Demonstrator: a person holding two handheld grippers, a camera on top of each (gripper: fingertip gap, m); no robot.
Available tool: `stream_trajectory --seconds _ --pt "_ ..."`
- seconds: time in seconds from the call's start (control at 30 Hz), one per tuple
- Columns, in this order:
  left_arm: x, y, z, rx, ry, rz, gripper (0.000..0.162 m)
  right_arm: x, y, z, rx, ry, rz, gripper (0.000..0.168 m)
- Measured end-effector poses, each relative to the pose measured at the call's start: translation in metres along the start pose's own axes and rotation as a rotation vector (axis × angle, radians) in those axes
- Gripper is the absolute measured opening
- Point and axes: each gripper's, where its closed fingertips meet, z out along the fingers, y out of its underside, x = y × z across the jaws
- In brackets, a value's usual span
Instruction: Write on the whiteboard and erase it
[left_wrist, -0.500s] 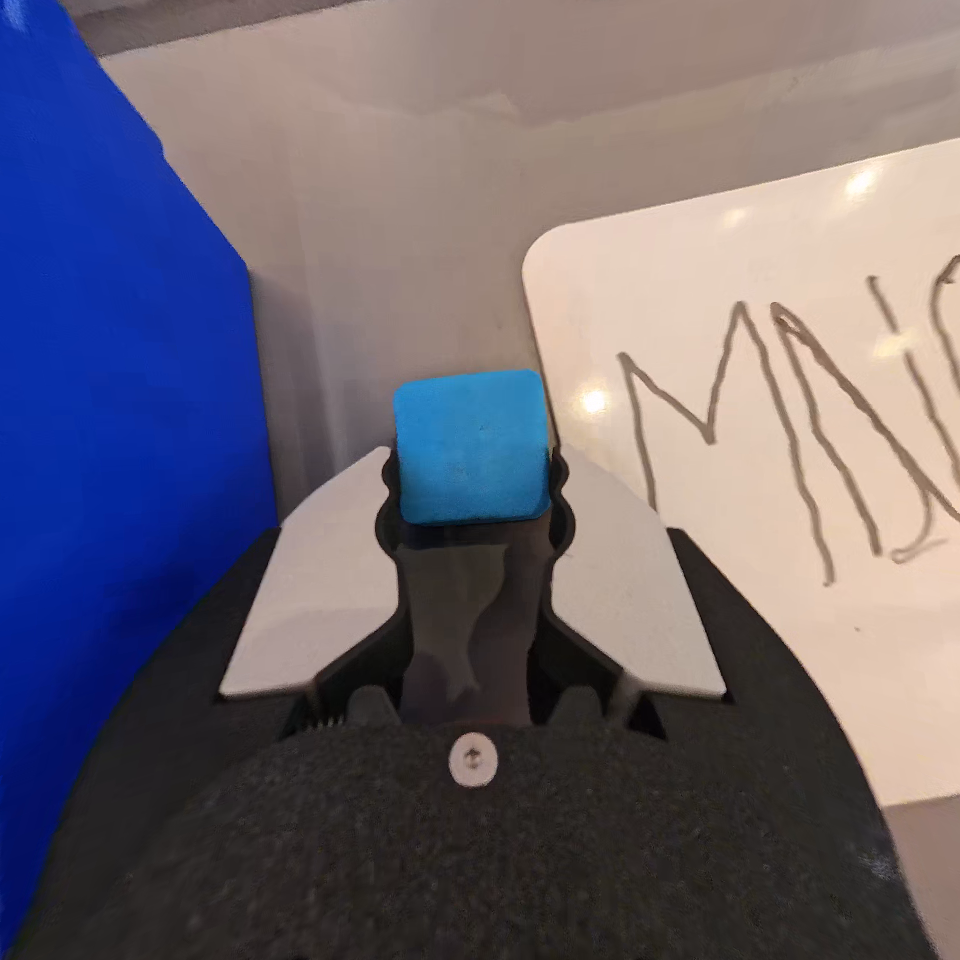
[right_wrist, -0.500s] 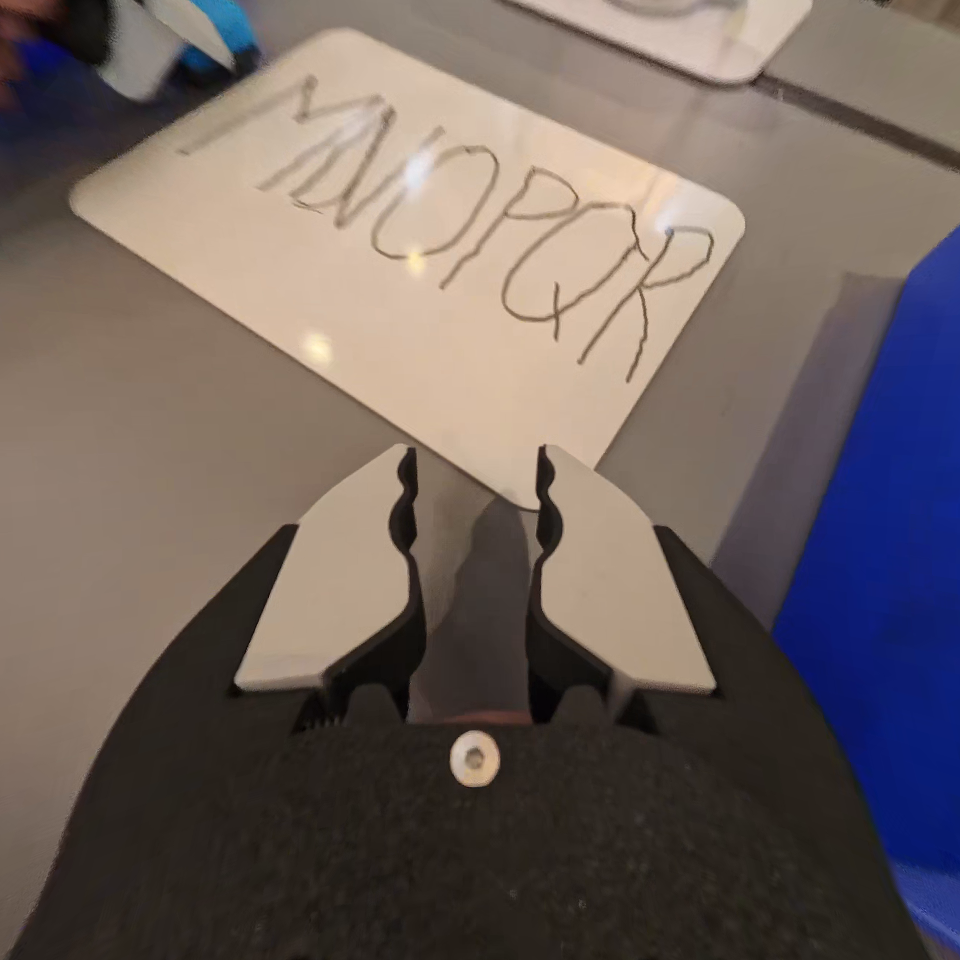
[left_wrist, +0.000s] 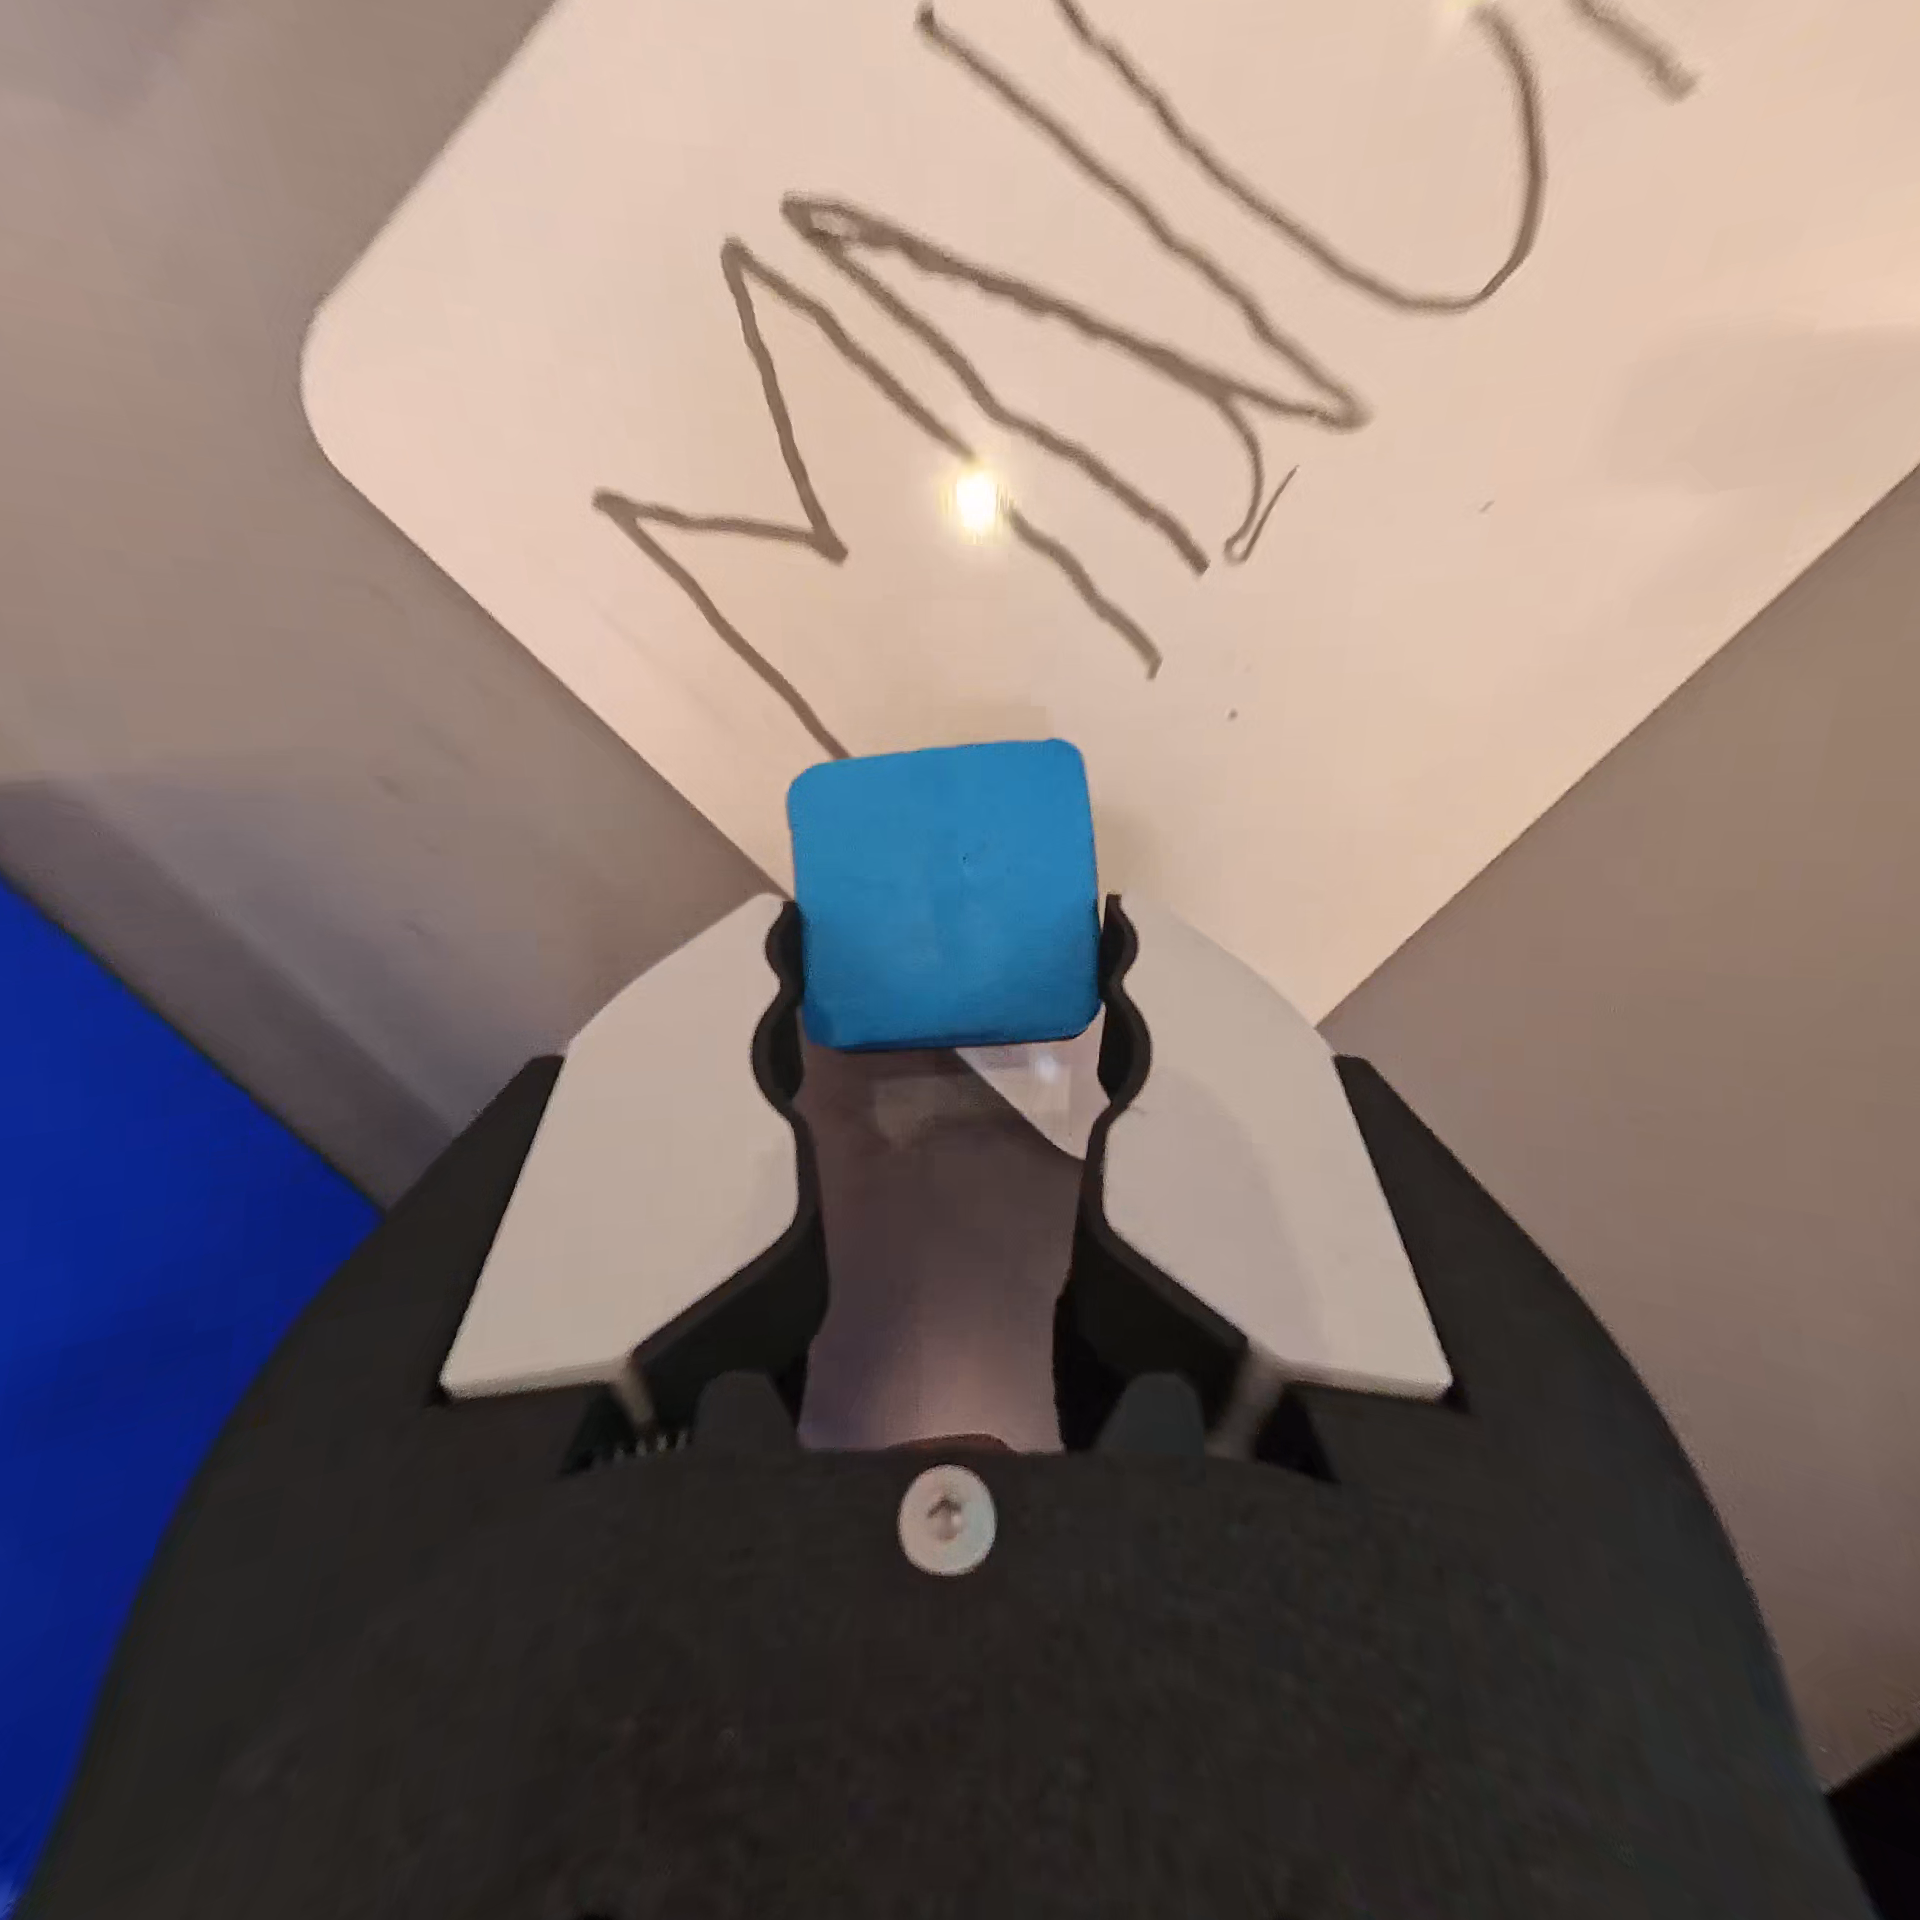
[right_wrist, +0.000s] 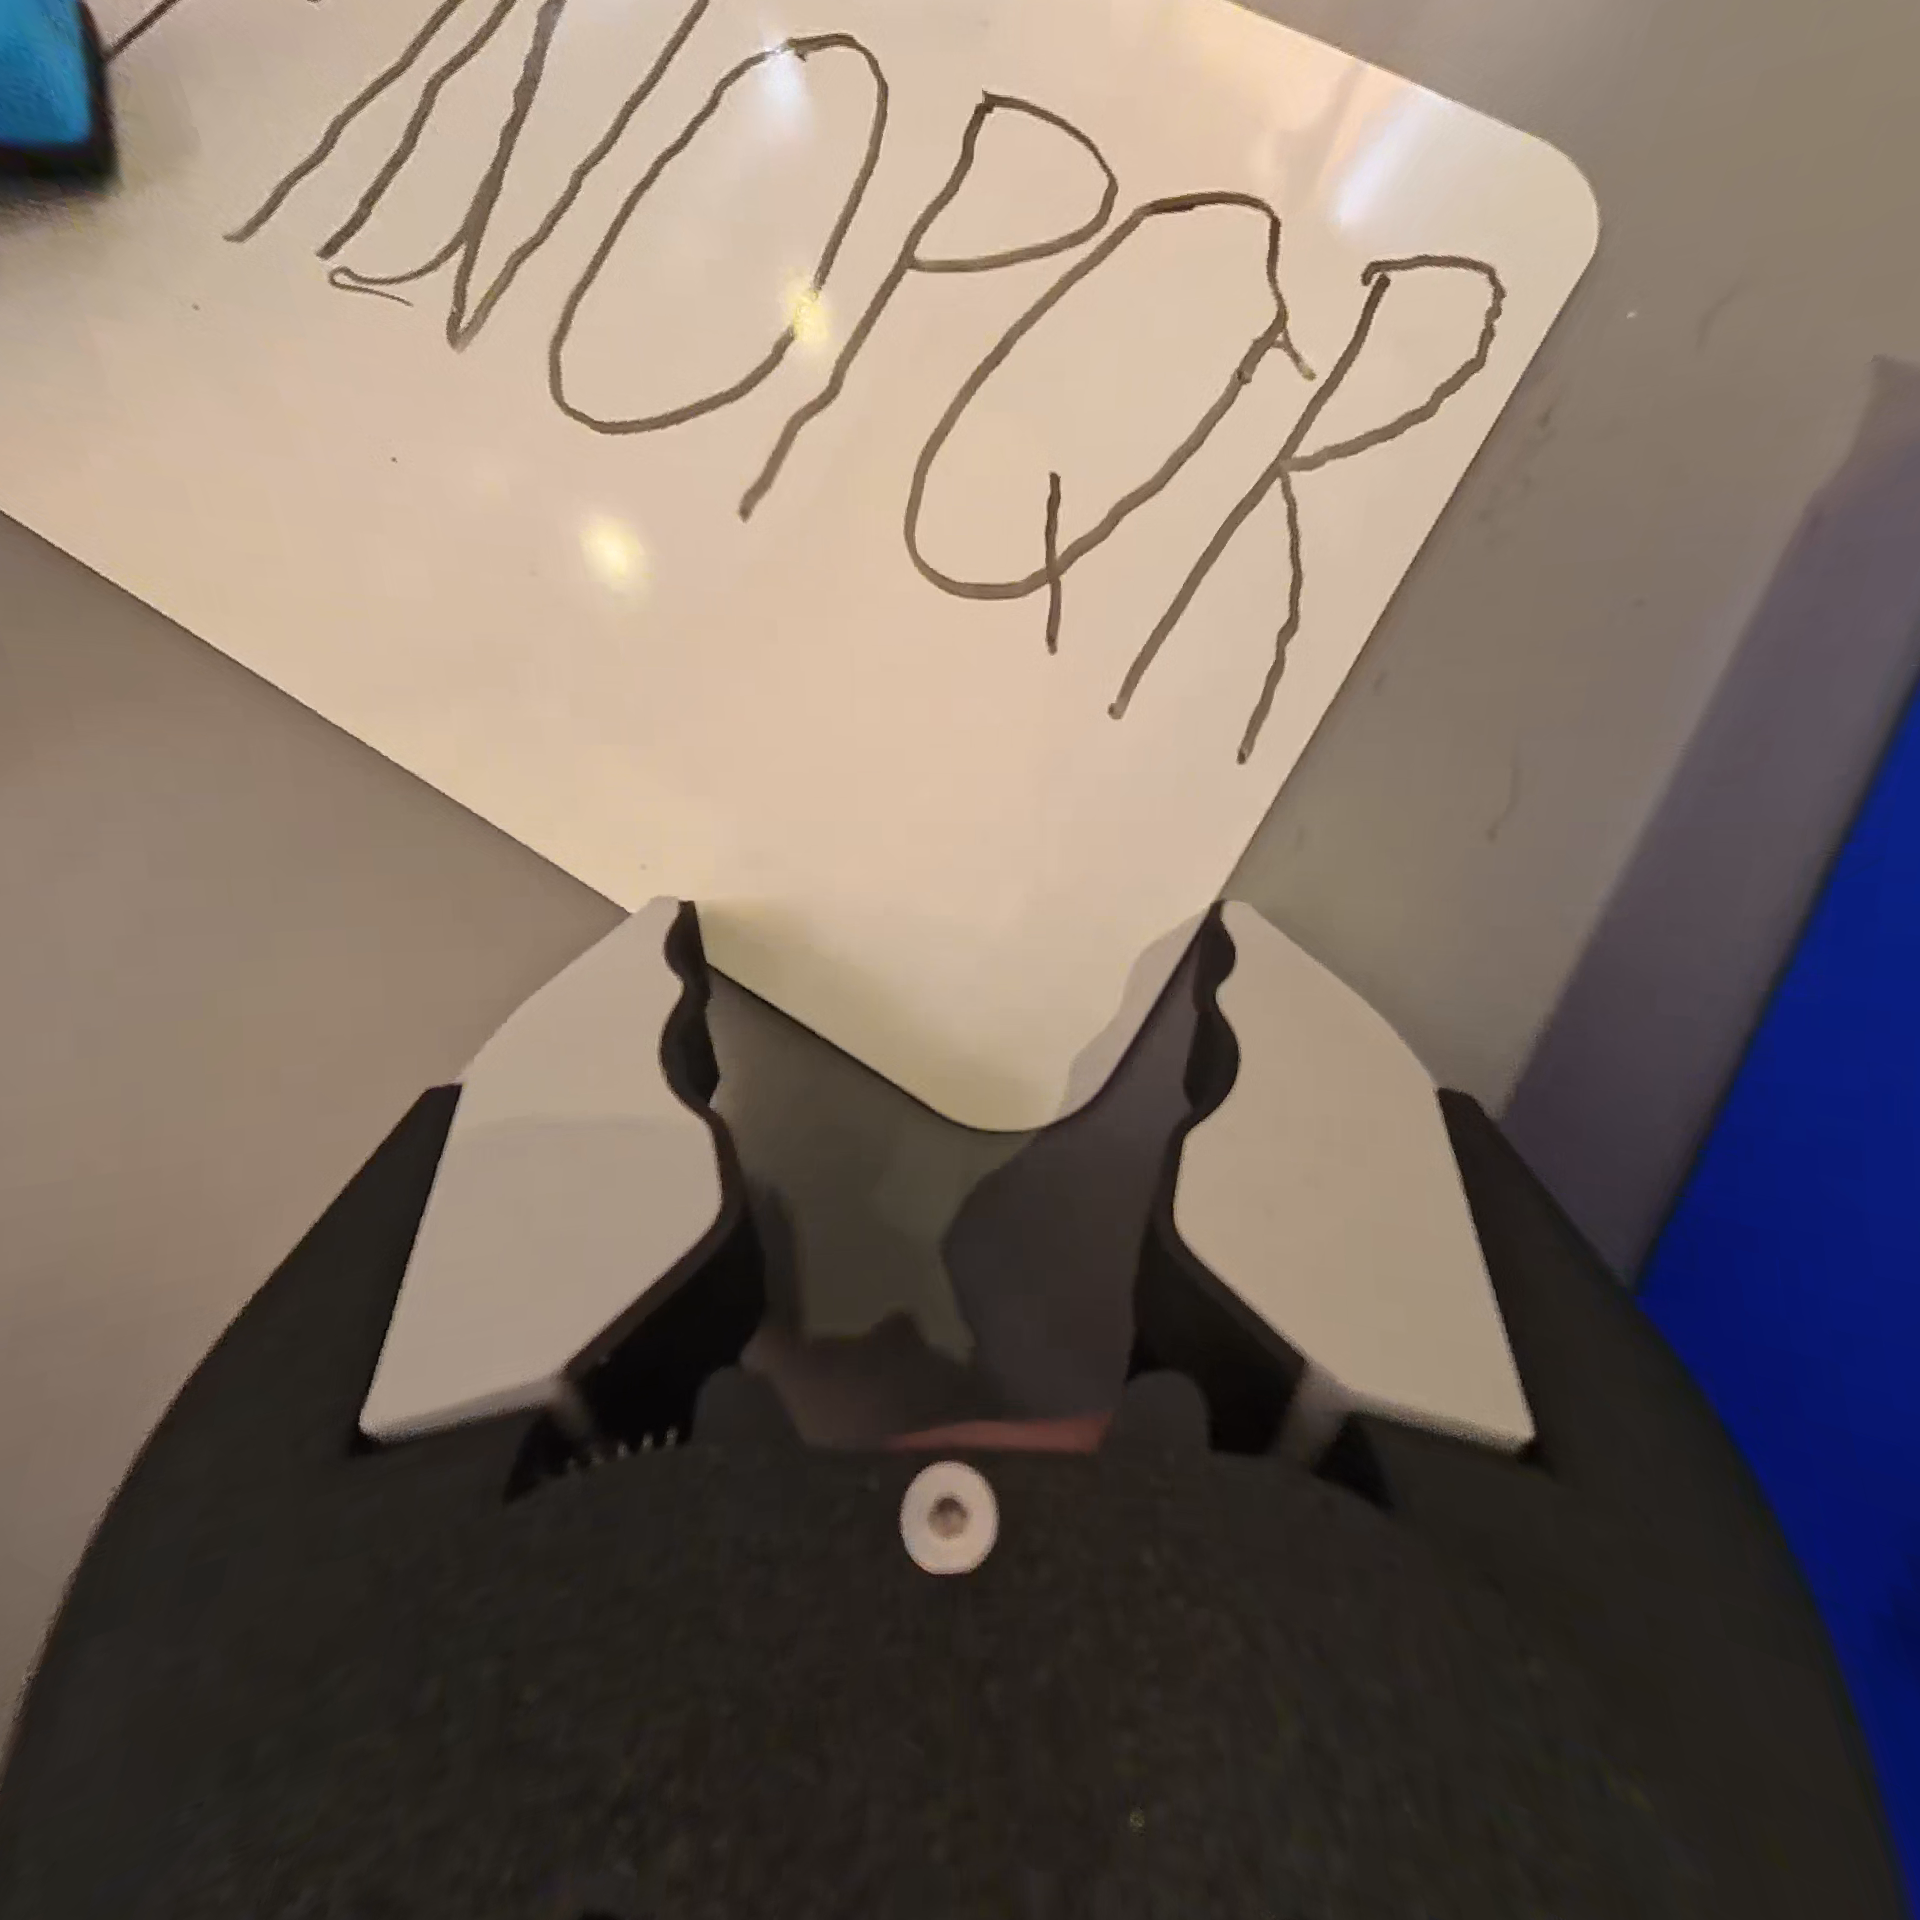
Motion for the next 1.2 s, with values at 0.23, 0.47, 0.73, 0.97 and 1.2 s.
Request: stream_trajectory --seconds 0.23,0.47,0.73,0.97,1.2 --pt "-0.001 0.0 0.013 -0.05 -0.03 0.027 0.054 0.011 -0.001 -0.001 0.022 -0.002 0.018 0.062" --pt "-0.01 -0.023 0.025 -0.121 -0.036 0.032 0.054 0.007 -0.001 -0.001 0.017 -0.01 -0.006 0.074" --pt "0.028 -0.029 0.027 -0.135 0.027 0.138 0.054 0.006 -0.001 0.0 0.017 -0.008 -0.006 0.075" --pt "-0.035 -0.015 0.023 -0.252 -0.045 0.051 0.053 0.006 -0.001 0.0 0.017 -0.008 -0.008 0.076" --pt "0.035 -0.032 0.029 -0.276 0.057 0.288 0.054 0.006 -0.001 0.0 0.017 -0.007 -0.008 0.076"
